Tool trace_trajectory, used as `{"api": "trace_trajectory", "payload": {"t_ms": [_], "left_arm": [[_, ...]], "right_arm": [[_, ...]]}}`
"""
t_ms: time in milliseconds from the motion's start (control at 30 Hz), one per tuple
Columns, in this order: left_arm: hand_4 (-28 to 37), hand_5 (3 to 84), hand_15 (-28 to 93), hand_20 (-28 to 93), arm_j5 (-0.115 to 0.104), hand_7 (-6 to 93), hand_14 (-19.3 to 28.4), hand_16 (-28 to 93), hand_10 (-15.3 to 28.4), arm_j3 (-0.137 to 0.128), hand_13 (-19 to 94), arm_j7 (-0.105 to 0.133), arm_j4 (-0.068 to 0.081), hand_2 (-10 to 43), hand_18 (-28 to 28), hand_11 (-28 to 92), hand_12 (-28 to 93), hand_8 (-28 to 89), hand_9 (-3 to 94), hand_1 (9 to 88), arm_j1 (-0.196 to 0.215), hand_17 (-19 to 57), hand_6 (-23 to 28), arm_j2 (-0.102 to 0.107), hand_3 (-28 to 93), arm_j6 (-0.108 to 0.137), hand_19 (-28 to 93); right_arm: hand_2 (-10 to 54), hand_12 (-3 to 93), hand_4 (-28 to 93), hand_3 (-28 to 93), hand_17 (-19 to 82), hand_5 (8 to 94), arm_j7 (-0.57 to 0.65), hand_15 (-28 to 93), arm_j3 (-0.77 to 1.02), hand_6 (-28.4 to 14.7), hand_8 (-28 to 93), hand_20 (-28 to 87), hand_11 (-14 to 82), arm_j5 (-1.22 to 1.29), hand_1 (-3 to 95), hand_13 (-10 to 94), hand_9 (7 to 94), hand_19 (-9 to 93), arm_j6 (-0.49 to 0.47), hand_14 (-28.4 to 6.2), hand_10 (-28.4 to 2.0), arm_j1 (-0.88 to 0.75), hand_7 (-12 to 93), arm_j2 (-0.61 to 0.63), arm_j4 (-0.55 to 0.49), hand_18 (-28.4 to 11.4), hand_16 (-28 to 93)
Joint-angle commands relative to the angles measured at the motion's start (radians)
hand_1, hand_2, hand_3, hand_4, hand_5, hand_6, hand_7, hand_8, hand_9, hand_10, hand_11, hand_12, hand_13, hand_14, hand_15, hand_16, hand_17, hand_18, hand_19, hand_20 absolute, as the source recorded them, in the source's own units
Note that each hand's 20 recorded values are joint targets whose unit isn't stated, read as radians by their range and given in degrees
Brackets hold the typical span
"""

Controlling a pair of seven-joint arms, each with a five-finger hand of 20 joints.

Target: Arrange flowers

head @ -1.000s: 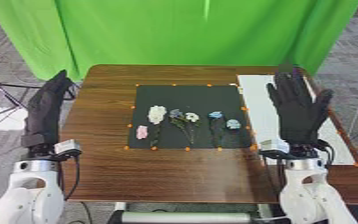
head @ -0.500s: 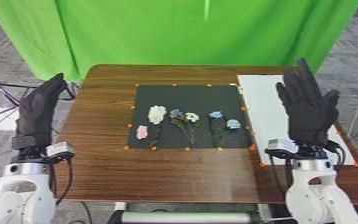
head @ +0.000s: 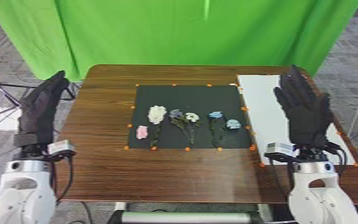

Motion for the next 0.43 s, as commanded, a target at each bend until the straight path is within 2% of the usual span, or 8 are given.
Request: {"api": "trace_trajectory", "payload": {"t_ms": [33,200,267,333,433], "left_arm": [[-28.3,36.9,5,11,-0.013,10.9,9.4,-6,11.8,0.014,23,-0.001,0.004,10.6,4.1,10,4,-9,35.9,19.9,-0.023,4.3,0.1,-0.003,65,0.004,1],[-28.3,33.9,5,11,-0.011,11.6,9.2,-6,11.7,0.024,23,-0.001,0.007,9.8,4.1,10,4,-9,35.8,20.0,-0.039,4.3,-2.4,-0.007,65,0.001,1],[-28.3,33.8,5,11,-0.013,11.8,9.2,-6,11.6,0.012,23,0.000,-0.001,9.7,4.1,10,4,-10,35.7,20.1,-0.026,4.3,-2.4,-0.009,65,0.005,1],[-28.3,33.8,5,11,-0.019,11.8,9.2,-6,11.6,0.004,23,-0.002,-0.001,9.6,4.2,10,4,-10,35.7,20.0,-0.019,4.3,-2.4,-0.008,65,0.006,1],[-28.3,34.0,5,11,-0.030,12.0,9.2,-6,11.6,0.007,23,-0.004,-0.001,9.4,4.2,10,4,-10,35.9,20.0,-0.022,4.3,-2.3,-0.009,65,0.008,1]], "right_arm": [[7.8,5.3,-23,64,6,31.2,-0.007,-2,0.006,-2.3,-6,15,1.3,0.009,-2.6,16,30.1,-1,0.014,-7.8,-10.5,-0.006,1,0.005,0.000,-9.5,4],[7.6,5.4,-22,64,6,31.3,-0.004,-1,0.015,-2.4,-6,15,1.3,0.020,-2.6,17,30.1,-1,0.012,-7.9,-10.6,-0.014,1,0.001,-0.001,-9.9,3],[7.5,5.5,-22,64,7,31.3,-0.002,-1,0.011,-2.4,-6,15,1.3,0.018,-2.6,16,30.2,-1,0.004,-7.9,-10.7,-0.011,1,-0.001,0.001,-10.1,3],[7.5,5.5,-22,64,7,31.4,-0.005,0,0.005,-2.4,-6,15,1.3,0.015,-2.6,17,30.2,-1,0.006,-8.0,-10.7,-0.007,1,-0.001,0.004,-10.2,2],[7.5,5.5,-22,64,7,31.4,-0.002,0,0.010,-2.4,-6,15,1.3,0.013,-2.6,17,30.2,-1,0.005,-8.0,-10.7,-0.012,1,-0.004,-0.002,-10.2,2]]}}
